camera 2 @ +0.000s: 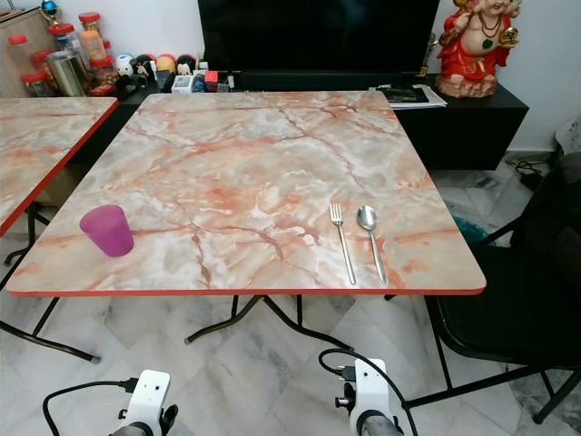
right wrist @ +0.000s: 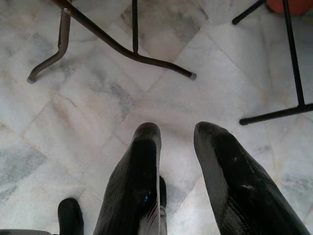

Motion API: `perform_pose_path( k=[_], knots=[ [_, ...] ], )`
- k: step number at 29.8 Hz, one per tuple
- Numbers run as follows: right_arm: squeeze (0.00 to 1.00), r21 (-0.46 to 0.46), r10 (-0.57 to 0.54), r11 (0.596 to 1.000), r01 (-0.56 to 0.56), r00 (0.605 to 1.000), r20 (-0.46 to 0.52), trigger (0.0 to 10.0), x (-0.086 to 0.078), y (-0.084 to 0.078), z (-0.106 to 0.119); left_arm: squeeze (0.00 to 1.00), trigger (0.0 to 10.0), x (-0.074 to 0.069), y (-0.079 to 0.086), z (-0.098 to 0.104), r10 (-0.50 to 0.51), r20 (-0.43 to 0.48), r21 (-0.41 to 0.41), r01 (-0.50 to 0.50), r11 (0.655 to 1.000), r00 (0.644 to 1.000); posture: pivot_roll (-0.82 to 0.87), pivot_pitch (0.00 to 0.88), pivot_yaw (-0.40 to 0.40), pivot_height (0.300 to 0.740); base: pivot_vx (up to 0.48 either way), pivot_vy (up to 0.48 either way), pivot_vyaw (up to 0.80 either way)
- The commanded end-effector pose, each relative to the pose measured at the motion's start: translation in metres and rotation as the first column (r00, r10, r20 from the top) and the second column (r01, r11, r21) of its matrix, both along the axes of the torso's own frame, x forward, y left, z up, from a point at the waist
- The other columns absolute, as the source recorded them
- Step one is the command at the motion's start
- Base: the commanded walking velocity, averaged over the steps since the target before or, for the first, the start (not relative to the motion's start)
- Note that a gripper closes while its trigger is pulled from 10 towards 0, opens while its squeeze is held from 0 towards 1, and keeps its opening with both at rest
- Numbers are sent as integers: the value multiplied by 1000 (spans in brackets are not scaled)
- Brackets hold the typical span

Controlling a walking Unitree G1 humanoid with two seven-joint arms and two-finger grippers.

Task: Setting the table

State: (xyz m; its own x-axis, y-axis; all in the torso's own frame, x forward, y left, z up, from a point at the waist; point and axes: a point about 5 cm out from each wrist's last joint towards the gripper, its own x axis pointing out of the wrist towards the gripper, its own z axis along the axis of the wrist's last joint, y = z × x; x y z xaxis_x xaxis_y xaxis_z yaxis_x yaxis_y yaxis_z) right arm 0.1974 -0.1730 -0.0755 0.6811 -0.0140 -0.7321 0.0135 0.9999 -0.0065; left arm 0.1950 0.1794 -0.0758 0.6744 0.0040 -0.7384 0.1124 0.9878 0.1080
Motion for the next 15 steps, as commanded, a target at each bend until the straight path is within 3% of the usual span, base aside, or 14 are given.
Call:
perform_pose_path(
  k=[1, 10, 13, 15],
  knots=[
    [0, -11, 29, 1000, -29, 999, 24, 10000, 3, 0, 2, 0, 10000, -1, 0, -1, 15, -9, -2, -15, 1000, 1000, -62, 0, -12, 736, 0, 0, 0],
    [0, -42, -35, 998, 38, 998, 58, 10000, -28, -22, -5, 0, 10000, -4, 3, -2, 8, -14, 3, -8, 1000, 1000, -81, 0, 3, 736, 0, 0, 0],
    [0, -63, -66, 995, 73, 992, 110, 10000, -41, -28, -5, 0, 10000, -5, 5, -2, -8, -19, 10, 8, 1000, 1000, -111, 0, 23, 736, 0, 0, 0],
    [0, -100, -55, 992, 77, 976, 210, 10000, -48, -31, 2, 0, 10000, -5, 7, -2, -19, -21, 14, 20, 1000, 1000, -123, 0, 30, 736, 0, 0, 0]
  ],
)
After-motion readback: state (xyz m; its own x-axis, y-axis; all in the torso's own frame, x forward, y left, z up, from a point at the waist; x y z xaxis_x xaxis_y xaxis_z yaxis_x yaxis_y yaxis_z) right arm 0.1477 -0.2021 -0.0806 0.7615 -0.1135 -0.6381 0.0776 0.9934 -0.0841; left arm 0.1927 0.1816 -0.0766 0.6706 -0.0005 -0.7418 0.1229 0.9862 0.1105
